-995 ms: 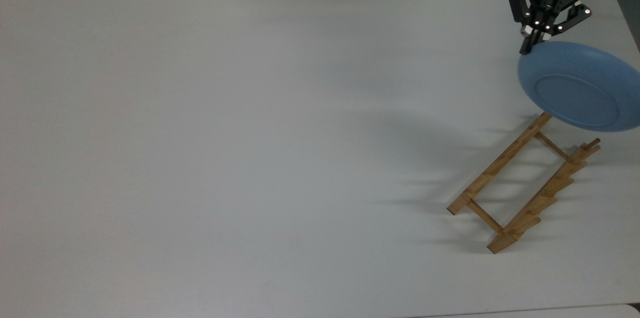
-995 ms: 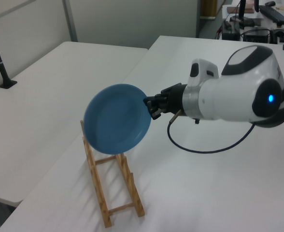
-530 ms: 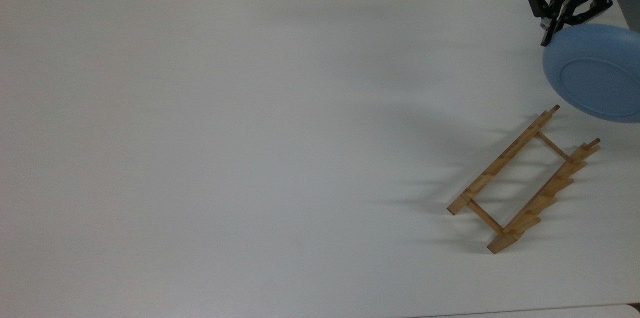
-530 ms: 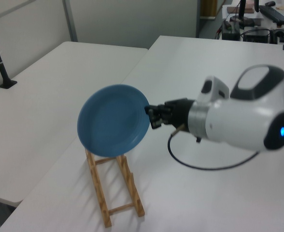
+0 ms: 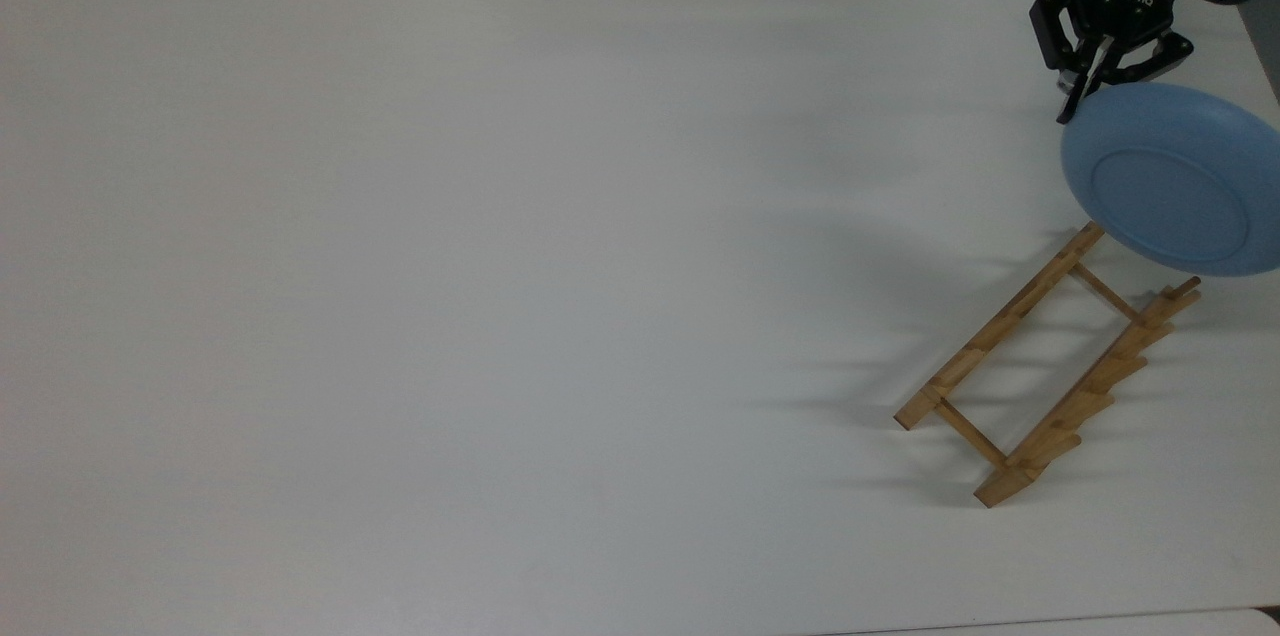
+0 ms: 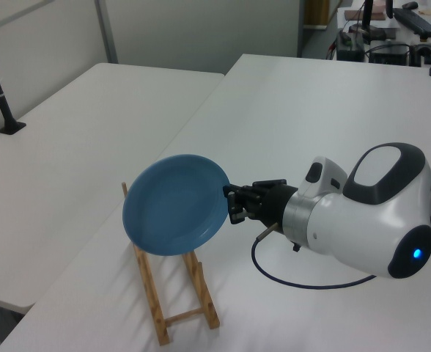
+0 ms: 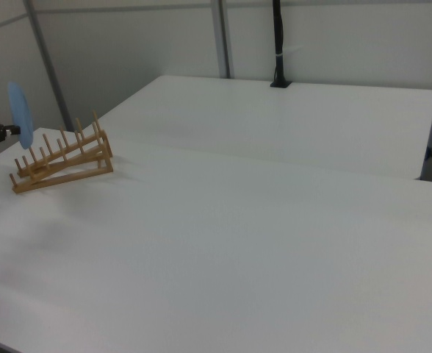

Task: Place plate in plate rack
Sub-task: 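Tilt the plate upright and lower it into the rack slots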

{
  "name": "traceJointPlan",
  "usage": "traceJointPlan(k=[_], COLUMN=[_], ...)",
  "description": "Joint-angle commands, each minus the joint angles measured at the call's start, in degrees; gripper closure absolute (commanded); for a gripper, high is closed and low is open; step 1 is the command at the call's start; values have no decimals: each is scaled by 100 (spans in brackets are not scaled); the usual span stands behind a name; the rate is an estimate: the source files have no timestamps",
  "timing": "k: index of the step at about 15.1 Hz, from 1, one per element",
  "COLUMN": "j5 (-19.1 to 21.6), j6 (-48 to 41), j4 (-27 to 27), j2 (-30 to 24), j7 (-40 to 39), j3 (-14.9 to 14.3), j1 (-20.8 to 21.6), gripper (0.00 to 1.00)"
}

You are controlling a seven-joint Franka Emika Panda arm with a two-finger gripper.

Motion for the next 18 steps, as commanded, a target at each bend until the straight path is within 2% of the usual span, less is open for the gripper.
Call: traceJointPlan(k=[1, 9, 17, 18], j5=[-216, -480, -516, -516], j6=[-119, -128, -119, -119], j4=[148, 305, 306, 306], j2=[212, 538, 740, 740], j7=[226, 305, 305, 313], j3=[-112, -121, -112, -121], j1=[139, 139, 139, 139], gripper=[100, 100, 100, 92])
